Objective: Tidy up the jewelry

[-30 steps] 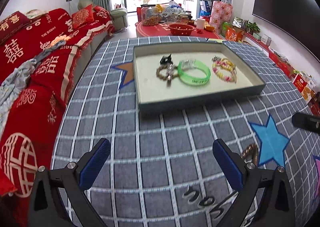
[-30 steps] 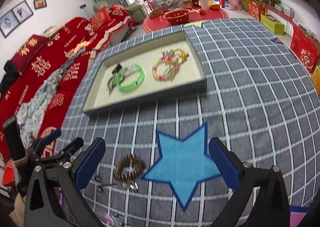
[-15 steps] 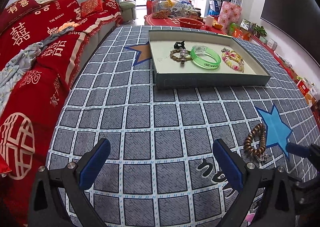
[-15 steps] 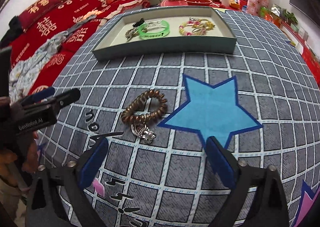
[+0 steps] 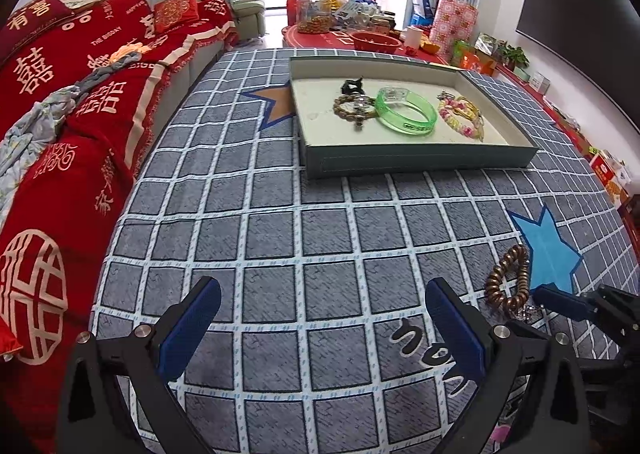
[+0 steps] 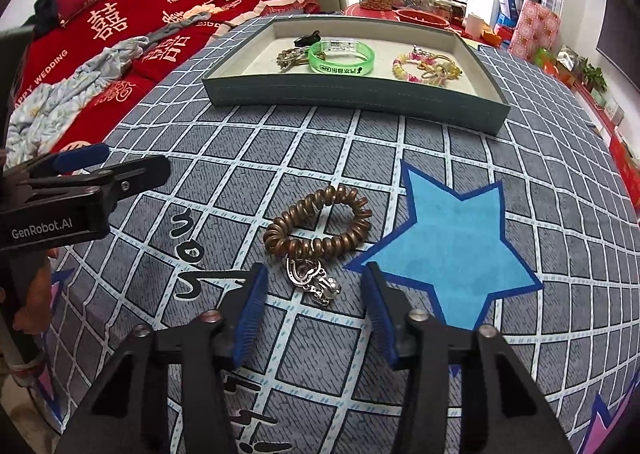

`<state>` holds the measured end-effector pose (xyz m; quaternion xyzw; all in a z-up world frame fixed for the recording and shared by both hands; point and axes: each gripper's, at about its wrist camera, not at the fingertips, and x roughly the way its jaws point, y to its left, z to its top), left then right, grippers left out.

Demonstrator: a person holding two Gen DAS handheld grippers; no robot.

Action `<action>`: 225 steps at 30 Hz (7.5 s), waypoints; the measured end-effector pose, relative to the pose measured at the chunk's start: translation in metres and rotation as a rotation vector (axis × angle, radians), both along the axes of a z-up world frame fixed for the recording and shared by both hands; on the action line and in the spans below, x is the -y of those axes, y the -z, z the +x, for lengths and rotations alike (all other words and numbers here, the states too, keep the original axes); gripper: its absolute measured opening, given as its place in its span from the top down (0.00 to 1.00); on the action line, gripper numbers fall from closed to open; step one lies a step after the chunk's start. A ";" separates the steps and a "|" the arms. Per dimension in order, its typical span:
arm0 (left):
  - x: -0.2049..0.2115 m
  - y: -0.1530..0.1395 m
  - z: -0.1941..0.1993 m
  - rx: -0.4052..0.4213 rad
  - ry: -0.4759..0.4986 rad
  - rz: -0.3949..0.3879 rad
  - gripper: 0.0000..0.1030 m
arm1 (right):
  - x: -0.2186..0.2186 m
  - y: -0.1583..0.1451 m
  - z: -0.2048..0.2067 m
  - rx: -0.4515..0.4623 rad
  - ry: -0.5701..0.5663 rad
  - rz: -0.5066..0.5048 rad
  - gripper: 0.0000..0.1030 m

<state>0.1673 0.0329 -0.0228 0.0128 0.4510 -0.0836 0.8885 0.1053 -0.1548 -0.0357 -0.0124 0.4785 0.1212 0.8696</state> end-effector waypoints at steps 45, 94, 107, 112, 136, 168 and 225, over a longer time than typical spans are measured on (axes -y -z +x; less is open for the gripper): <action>0.109 0.016 0.022 -0.074 0.435 0.059 0.74 | 0.017 0.002 -0.023 0.035 -0.010 0.108 0.85; 0.036 -0.005 0.003 -0.007 0.156 -0.079 0.76 | 0.021 -0.005 -0.007 0.005 -0.009 0.043 0.84; 0.038 -0.015 0.006 0.010 0.154 -0.073 0.76 | 0.057 -0.028 0.008 0.026 0.093 0.171 0.84; 0.036 -0.031 0.015 0.039 0.149 -0.072 0.76 | 0.072 -0.045 0.023 0.050 0.120 0.190 0.84; 0.042 -0.039 0.165 0.031 0.053 -0.040 0.76 | 0.093 -0.079 0.198 0.063 0.182 0.195 0.84; 0.066 0.003 0.173 0.037 0.031 0.087 0.76 | 0.082 -0.005 0.235 -0.051 0.212 0.139 0.80; 0.049 -0.029 0.064 0.120 -0.047 0.069 0.00 | 0.083 -0.045 0.122 0.060 0.232 0.141 0.00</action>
